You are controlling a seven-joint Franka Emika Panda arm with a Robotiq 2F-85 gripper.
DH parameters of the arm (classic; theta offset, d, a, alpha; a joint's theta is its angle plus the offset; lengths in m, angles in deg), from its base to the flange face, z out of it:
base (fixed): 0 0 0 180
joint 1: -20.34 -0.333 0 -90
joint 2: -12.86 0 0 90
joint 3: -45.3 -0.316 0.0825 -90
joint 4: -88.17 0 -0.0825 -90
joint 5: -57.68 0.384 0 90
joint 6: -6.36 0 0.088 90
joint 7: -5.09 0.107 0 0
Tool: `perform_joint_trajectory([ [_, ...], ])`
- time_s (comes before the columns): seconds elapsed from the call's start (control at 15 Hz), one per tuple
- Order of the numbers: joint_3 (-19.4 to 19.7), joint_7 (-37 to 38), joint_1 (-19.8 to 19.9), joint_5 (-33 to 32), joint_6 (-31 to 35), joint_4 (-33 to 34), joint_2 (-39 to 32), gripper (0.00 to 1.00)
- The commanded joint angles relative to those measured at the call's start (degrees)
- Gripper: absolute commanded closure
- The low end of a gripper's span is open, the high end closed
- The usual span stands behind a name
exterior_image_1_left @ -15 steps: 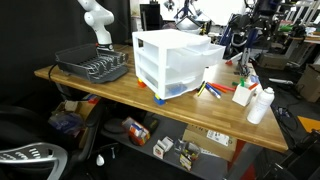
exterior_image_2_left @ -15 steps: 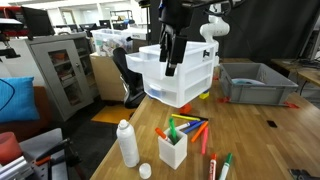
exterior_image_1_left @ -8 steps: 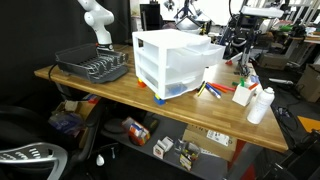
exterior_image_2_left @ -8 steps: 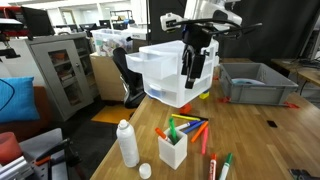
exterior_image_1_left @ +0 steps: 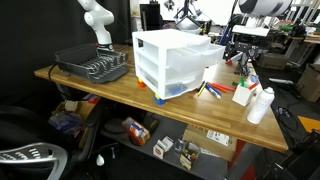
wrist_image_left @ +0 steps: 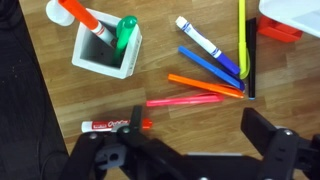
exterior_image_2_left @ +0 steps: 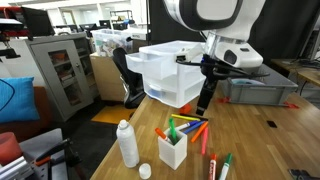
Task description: Put the orange and white marker in the white pencil holder
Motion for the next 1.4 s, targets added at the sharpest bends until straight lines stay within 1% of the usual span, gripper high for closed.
perform_joint_trajectory([
  [0.0, -0.3, 2.3, 0.5, 0.6, 0.6, -0.4, -0.4, 0.00],
  [0.13, -0.3, 4.8, 0.5, 1.2, 1.7, -1.1, -0.4, 0.00],
  [0.33, -0.3, 5.6, 0.5, 1.3, 1.8, -1.1, -0.3, 0.00],
  [0.47, -0.4, 7.5, 1.2, 3.0, 0.1, 0.5, -1.9, 0.00],
  [0.6, 0.3, 12.0, 1.1, 3.5, 1.3, 0.5, -3.0, 0.00],
  [0.93, 0.5, 19.5, 3.0, 7.2, 6.3, 0.5, -6.7, 0.00],
  [1.13, 0.8, 22.3, 3.4, 8.1, 13.8, -0.7, -8.6, 0.00],
  [1.33, 1.3, 24.8, 3.3, 7.5, 19.3, -1.4, -10.2, 0.00],
])
